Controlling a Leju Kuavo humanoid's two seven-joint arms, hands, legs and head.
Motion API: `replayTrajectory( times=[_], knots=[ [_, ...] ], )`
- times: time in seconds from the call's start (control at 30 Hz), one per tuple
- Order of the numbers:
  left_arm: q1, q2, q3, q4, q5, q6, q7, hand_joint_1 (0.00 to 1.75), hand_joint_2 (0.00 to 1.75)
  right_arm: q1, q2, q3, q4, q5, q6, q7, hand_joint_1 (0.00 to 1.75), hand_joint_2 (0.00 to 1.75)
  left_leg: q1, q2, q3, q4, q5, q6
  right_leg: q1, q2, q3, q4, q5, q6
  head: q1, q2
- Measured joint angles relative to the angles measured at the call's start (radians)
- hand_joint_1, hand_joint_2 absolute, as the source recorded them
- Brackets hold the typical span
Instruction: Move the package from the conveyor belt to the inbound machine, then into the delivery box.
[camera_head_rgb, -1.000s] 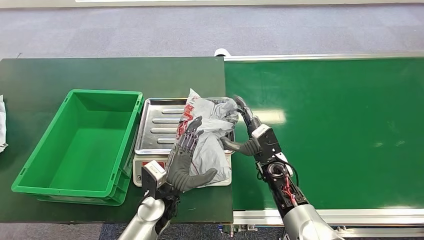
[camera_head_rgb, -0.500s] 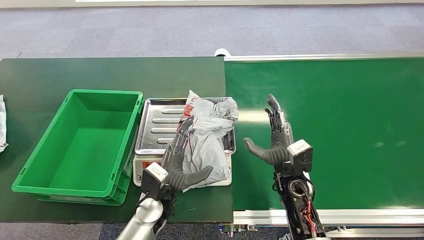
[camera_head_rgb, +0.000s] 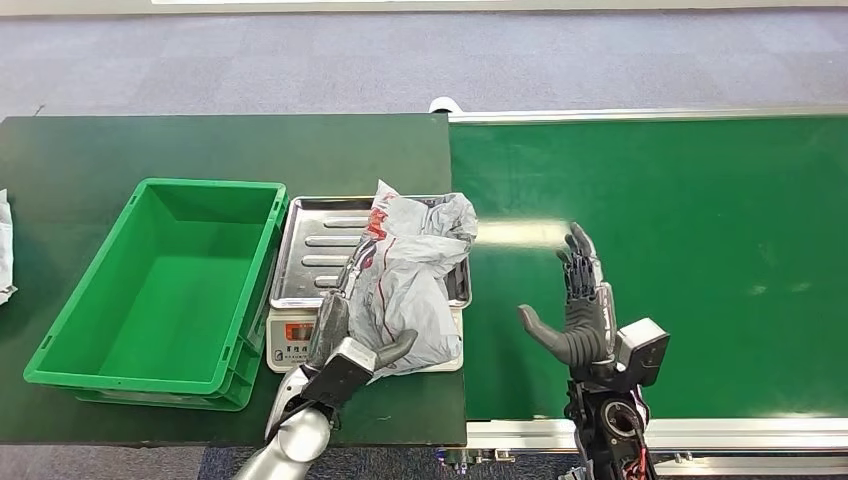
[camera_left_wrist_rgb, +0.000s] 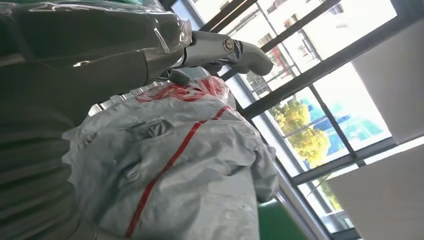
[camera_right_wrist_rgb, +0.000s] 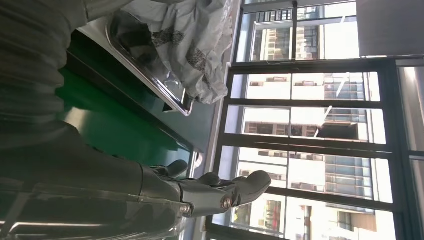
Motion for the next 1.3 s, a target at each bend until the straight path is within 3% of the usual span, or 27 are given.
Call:
replayTrajectory(
  times=[0.13,0.7,0.83,0.93,1.3],
  knots=[
    [0.007,0.003,0.000,0.000,-0.085,0.009,0.068,0.00,1.75,0.014,0.001,-0.012,0.005,0.001,0.009,0.002,0.00,1.75,0.000,0.000,0.000,0.000,0.000,0.000,0.000,0.000,0.000,0.000,0.000,0.000,0.000,0.000],
    [0.033,0.009,-0.020,0.037,-0.374,-0.106,0.320,0.03,1.75,0.025,0.013,-0.031,0.076,0.074,0.022,0.020,0.00,1.75,0.000,0.000,0.001,0.000,0.000,0.000,0.000,0.000,0.001,0.000,0.000,0.000,0.000,0.000],
    [0.033,0.008,-0.020,0.042,-0.403,-0.110,0.339,1.67,1.75,0.034,0.015,-0.039,0.078,0.075,0.023,0.022,0.00,1.75,0.000,0.000,0.001,0.000,0.000,0.000,0.000,0.000,0.002,0.000,0.000,0.000,0.000,0.000],
    [0.033,0.006,-0.017,0.043,-0.408,-0.094,0.339,1.75,1.75,0.044,0.017,-0.045,0.079,0.077,0.023,0.025,0.00,1.75,0.000,0.000,0.002,0.000,0.000,0.000,0.000,0.000,0.002,0.000,0.000,0.000,0.000,0.000],
    [0.033,0.000,0.009,0.038,-0.387,-0.042,0.314,1.75,1.75,0.058,0.030,-0.061,0.079,0.078,0.023,0.031,0.00,1.75,0.000,0.000,0.002,0.000,0.000,0.000,0.000,0.000,0.003,0.000,0.000,0.000,0.000,0.000]
  ],
)
